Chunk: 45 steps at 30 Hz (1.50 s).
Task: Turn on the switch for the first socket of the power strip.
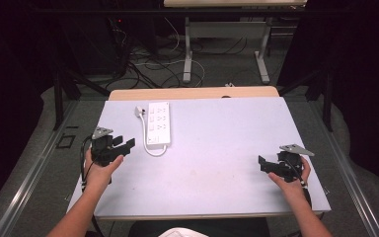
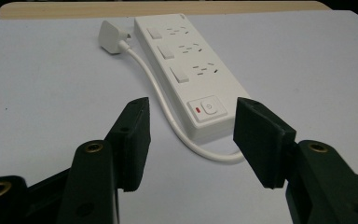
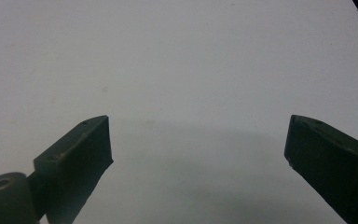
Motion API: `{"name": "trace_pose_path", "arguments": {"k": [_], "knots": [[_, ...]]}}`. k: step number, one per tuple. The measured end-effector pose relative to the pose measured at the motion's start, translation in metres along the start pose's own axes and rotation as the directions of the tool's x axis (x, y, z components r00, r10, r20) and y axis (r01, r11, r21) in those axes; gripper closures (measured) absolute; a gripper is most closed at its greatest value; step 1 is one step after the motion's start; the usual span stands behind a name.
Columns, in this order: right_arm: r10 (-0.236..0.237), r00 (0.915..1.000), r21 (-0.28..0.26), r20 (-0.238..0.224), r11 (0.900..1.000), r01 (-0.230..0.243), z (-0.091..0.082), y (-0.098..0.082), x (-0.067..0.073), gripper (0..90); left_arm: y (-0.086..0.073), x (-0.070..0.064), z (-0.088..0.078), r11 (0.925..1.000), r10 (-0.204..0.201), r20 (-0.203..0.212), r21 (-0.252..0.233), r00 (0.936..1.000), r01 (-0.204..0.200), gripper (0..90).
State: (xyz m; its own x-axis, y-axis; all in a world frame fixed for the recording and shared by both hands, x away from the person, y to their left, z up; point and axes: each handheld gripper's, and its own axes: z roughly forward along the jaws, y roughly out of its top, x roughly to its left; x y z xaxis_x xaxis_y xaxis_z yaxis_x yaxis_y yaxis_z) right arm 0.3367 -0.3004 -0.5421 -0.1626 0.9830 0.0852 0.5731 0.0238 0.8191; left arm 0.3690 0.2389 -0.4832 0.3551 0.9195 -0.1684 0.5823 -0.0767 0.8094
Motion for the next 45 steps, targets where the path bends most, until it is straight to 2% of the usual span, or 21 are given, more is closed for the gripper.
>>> {"name": "trace_pose_path", "arguments": {"k": [15,16,23,28,34,45], "knots": [[0.008,1.0000,0.006,-0.004,1.000,-0.008,0.001,-0.001,0.000,6.7,0.020,0.001,-0.002,0.9998,-0.017,-0.001,0.007,0.9999,0.017,48.1],[0.009,1.0000,0.006,-0.003,1.000,-0.009,0.001,-0.001,0.000,6.7,0.022,0.001,-0.002,0.9996,-0.027,-0.006,-0.006,0.9996,0.027,48.2],[0.012,0.9999,0.011,-0.004,1.000,-0.012,0.002,-0.001,0.000,6.8,0.030,0.004,-0.001,0.9976,-0.067,-0.004,-0.015,0.9977,0.067,49.0],[0.013,0.9999,0.013,-0.003,1.000,-0.013,0.002,-0.001,0.000,6.9,0.035,0.006,-0.001,0.9917,-0.128,0.007,-0.011,0.9917,0.128,50.2],[0.008,1.0000,0.013,-0.005,1.000,-0.008,0.003,-0.001,-0.001,7.1,0.038,0.007,0.003,0.9877,-0.156,0.018,-0.012,0.9876,0.156,51.2],[0.010,0.9999,0.018,-0.008,1.000,-0.010,0.003,-0.002,-0.002,7.3,0.042,0.003,0.012,0.9873,-0.159,0.023,0.008,0.9871,0.158,53.2]]}}
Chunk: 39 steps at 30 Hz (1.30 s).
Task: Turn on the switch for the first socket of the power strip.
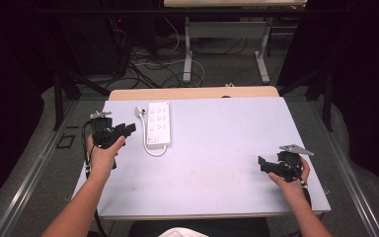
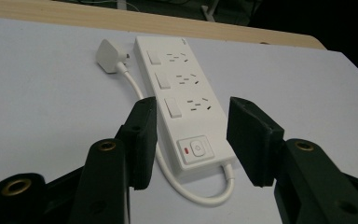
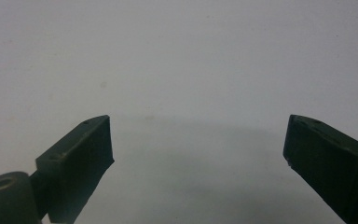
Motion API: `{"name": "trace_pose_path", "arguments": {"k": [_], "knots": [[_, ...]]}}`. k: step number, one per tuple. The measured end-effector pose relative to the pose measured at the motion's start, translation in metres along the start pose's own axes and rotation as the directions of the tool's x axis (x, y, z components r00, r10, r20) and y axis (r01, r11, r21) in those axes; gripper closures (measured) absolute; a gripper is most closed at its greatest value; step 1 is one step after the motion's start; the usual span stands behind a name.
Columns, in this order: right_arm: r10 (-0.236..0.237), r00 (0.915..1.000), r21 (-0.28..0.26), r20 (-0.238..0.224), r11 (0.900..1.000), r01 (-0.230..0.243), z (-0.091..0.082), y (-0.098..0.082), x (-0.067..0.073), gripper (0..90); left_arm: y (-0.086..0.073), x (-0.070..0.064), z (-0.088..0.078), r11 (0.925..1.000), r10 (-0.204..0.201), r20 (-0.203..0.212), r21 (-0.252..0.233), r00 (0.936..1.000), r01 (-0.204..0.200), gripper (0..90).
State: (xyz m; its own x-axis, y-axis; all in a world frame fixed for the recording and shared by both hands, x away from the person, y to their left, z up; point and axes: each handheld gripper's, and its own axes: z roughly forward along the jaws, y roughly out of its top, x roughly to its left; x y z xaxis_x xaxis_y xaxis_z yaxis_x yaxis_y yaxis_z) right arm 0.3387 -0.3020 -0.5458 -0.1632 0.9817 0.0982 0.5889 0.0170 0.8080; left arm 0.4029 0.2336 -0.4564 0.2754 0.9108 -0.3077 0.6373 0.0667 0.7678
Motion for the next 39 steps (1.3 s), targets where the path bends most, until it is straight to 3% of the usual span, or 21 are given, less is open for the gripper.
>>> {"name": "trace_pose_path", "arguments": {"k": [8,39], "knots": [[0.002,1.0000,0.004,-0.006,1.000,-0.002,0.001,0.000,-0.001,7.7,0.001,-0.002,0.006,1.0000,0.000,-0.022,-0.002,0.9998,0.000,56.5],[0.007,1.0000,0.008,-0.007,1.000,-0.007,0.001,0.000,-0.001,8.0,0.010,-0.010,0.030,0.9997,0.003,-0.040,0.025,0.9992,-0.002,62.3]]}}
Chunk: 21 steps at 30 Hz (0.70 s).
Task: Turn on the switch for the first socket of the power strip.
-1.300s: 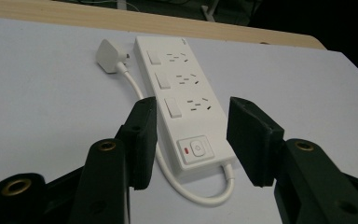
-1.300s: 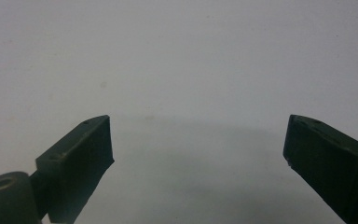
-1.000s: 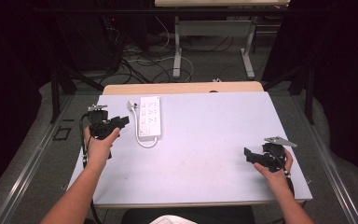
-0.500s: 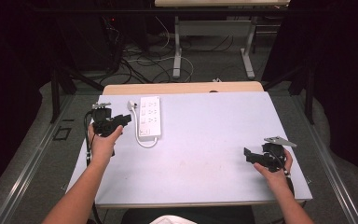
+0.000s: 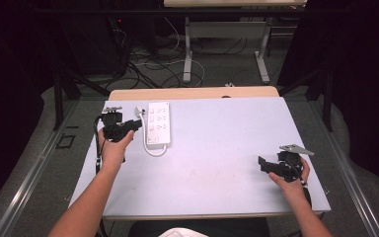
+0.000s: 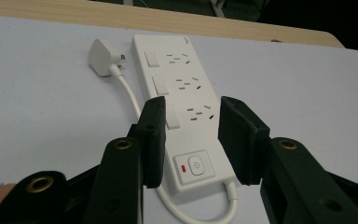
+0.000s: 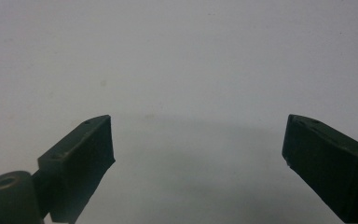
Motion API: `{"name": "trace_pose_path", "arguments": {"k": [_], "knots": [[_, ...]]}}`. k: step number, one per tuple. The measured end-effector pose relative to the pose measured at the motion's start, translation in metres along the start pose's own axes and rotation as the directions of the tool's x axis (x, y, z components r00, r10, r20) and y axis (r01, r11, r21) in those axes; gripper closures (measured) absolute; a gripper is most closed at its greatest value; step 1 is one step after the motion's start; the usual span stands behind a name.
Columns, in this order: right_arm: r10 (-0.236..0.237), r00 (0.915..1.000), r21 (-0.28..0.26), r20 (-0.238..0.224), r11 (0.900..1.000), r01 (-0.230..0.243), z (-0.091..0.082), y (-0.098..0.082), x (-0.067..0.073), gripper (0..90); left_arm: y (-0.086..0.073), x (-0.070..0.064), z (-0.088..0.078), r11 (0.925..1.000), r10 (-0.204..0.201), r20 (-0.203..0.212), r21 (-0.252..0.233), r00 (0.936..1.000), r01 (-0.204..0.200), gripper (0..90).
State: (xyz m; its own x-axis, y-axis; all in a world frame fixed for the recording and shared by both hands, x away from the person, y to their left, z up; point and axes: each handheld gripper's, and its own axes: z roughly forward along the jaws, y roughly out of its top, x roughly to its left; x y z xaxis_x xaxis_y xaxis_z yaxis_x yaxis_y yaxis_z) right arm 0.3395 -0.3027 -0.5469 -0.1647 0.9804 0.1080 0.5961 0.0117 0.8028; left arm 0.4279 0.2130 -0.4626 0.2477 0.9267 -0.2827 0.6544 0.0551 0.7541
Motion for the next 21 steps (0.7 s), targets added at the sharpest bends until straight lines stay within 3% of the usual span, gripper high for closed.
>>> {"name": "trace_pose_path", "arguments": {"k": [9,11,12,21], "knots": [[-0.007,1.0000,-0.002,-0.001,1.000,0.007,0.000,0.000,-0.001,8.0,0.004,-0.005,0.007,1.0000,0.005,-0.004,0.003,1.0000,-0.005,65.0],[-0.001,1.0000,0.001,-0.002,1.000,0.001,0.000,0.000,0.000,8.1,0.006,-0.006,0.008,0.9995,0.027,-0.005,0.019,0.9996,-0.027,66.1],[-0.001,1.0000,0.001,-0.001,1.000,0.001,0.000,0.000,0.000,8.1,0.005,-0.008,0.010,0.9999,0.009,-0.007,0.005,0.9999,-0.009,66.4],[-0.002,1.0000,0.002,-0.004,1.000,0.002,0.000,0.000,-0.001,8.1,0.005,-0.009,0.018,0.9989,0.038,-0.017,0.028,0.9991,-0.038,69.3]]}}
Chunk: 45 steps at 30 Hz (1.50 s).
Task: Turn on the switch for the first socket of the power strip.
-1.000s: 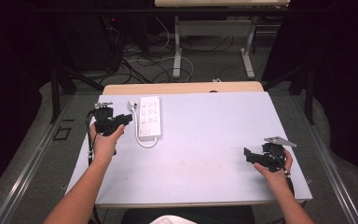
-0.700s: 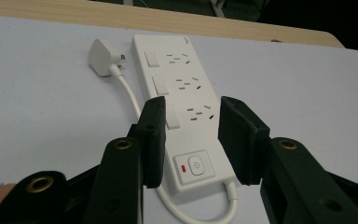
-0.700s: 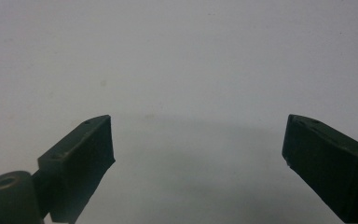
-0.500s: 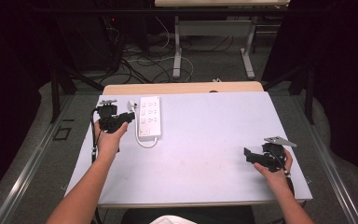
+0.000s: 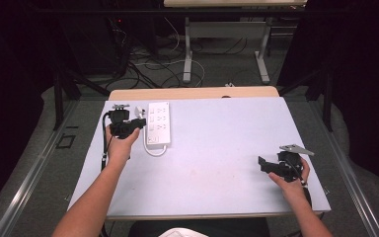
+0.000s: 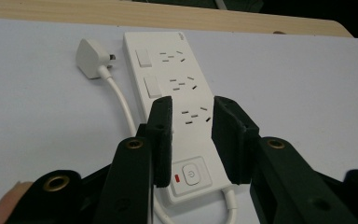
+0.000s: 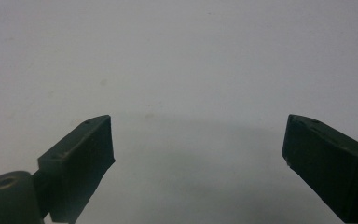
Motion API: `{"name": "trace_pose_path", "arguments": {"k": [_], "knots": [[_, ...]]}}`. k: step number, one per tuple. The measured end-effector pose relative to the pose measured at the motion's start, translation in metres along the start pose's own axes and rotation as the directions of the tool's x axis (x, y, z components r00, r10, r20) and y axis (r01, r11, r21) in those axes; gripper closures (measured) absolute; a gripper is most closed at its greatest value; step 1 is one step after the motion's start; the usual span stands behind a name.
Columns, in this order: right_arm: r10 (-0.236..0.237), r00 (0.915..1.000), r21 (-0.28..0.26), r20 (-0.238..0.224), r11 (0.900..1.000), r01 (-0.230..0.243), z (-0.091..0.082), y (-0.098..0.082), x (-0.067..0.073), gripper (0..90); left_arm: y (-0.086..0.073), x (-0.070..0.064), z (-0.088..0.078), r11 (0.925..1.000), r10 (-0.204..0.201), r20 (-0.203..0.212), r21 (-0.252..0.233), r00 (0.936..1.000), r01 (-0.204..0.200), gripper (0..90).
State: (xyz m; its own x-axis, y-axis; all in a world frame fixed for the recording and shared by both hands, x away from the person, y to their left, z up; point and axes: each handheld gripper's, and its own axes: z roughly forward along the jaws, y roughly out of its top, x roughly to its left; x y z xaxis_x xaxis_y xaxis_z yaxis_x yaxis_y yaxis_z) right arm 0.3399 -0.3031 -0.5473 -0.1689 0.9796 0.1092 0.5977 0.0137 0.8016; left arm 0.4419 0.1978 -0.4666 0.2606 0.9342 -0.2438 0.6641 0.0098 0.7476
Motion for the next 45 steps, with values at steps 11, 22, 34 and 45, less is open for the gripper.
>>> {"name": "trace_pose_path", "arguments": {"k": [11,22,34,45], "knots": [[-0.006,1.0000,0.000,-0.002,1.000,0.006,0.000,0.000,0.000,8.0,-0.001,-0.003,0.007,0.9998,0.010,-0.005,0.014,0.9999,-0.010,70.6],[-0.005,1.0000,0.002,-0.004,1.000,0.005,0.000,0.000,0.000,8.1,-0.003,-0.008,0.014,0.9992,0.020,-0.012,0.036,0.9997,-0.019,70.7],[-0.009,0.9999,0.003,-0.011,1.000,0.009,0.001,0.000,0.000,8.1,-0.005,-0.013,0.021,0.9970,0.047,-0.011,0.063,0.9988,-0.046,71.3],[-0.005,0.9999,0.005,-0.013,1.000,0.005,0.002,-0.001,0.000,8.1,-0.007,-0.019,0.029,0.9952,0.062,-0.006,0.077,0.9981,-0.061,71.3]]}}
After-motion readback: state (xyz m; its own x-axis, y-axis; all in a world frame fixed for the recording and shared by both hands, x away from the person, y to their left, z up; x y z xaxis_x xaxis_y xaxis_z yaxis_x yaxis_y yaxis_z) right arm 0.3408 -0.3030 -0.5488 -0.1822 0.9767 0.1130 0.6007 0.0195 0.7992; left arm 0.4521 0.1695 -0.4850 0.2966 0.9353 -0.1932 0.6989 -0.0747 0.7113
